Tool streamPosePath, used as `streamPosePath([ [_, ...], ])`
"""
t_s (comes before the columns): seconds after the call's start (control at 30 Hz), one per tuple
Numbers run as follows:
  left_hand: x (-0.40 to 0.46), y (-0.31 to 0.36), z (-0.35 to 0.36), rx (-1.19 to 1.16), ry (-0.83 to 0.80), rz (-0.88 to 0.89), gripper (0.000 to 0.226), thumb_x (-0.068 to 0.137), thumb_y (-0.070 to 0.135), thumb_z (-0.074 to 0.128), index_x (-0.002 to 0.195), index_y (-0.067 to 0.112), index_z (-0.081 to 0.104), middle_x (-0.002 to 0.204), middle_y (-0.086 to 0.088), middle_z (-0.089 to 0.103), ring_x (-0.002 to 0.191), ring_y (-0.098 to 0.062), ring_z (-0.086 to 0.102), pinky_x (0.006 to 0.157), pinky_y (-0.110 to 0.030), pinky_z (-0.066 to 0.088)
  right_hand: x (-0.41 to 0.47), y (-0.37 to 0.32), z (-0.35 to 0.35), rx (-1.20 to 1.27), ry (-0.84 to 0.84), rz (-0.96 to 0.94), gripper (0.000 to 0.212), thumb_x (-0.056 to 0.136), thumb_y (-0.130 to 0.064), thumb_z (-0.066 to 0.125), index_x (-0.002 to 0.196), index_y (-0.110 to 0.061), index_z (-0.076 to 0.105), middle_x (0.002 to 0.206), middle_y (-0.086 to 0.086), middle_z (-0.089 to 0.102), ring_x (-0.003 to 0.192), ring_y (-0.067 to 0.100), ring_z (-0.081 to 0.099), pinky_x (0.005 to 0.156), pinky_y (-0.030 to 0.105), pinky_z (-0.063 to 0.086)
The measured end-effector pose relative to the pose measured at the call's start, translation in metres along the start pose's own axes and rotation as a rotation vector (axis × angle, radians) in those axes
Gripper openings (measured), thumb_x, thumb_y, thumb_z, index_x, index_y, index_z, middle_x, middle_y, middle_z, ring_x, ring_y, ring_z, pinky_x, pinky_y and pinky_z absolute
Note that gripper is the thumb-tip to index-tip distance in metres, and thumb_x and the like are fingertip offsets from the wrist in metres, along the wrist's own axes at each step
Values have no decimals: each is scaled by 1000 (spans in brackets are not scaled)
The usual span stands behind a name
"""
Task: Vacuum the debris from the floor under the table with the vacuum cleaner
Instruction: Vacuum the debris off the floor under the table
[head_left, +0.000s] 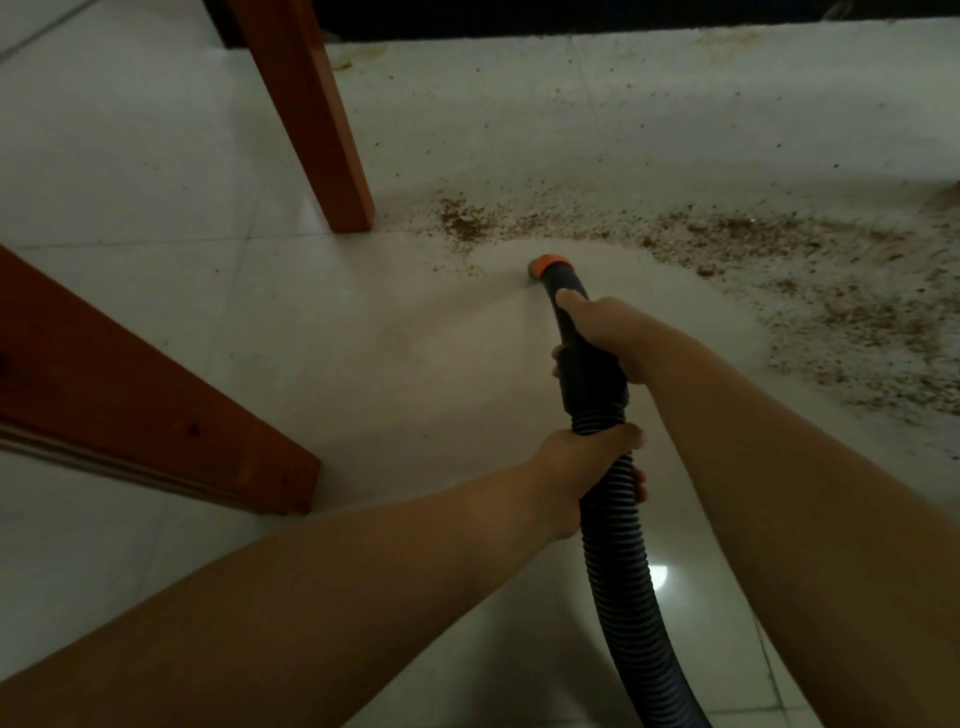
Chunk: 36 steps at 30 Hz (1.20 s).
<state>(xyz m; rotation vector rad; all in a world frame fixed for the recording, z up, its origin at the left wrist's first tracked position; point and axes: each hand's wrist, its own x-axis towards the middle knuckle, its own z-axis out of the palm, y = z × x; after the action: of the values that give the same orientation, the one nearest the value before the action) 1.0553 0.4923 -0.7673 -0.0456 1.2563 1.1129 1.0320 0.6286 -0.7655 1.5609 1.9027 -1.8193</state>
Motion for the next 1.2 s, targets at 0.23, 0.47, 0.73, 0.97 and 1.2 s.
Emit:
streamPosePath([
  [0.23,-11,-3,-37,-122,126,43,13,86,10,62,77,6,55,52,-4,59,41,-15,58,48,-23,53,4,-23,61,-172,-176,-72,50,98,-48,39,110,-1,47,107,24,65,96,41,67,89,54,55],
  [0.47,-5,11,-55,-81,127,69,10,87,12,62,84,5,55,64,-8,59,46,-16,59,48,-22,53,25,-31,75,-156,-126,-104,47,98,-47,38,106,-1,47,109,24,65,97,40,66,91,52,54],
  [0.73,16,30,-31,-26,59,44,11,87,14,63,86,7,55,68,-8,59,51,-17,59,47,-22,52,48,-32,34,-126,-10,-71,49,98,-49,39,106,0,45,111,25,63,99,43,65,91,54,53],
  [0.97,19,39,-62,-95,129,57,10,88,13,62,85,7,54,64,-8,59,49,-17,59,46,-23,52,57,-51,72,-177,-116,-116,49,97,-51,40,107,-3,47,108,24,65,96,40,67,89,53,55],
  [1.2,20,53,-100,-91,150,61,13,89,14,60,79,7,54,51,-3,59,40,-14,59,43,-21,50,68,-71,110,-143,-155,-145,46,98,-48,39,109,-4,46,110,23,65,96,39,67,89,51,55],
])
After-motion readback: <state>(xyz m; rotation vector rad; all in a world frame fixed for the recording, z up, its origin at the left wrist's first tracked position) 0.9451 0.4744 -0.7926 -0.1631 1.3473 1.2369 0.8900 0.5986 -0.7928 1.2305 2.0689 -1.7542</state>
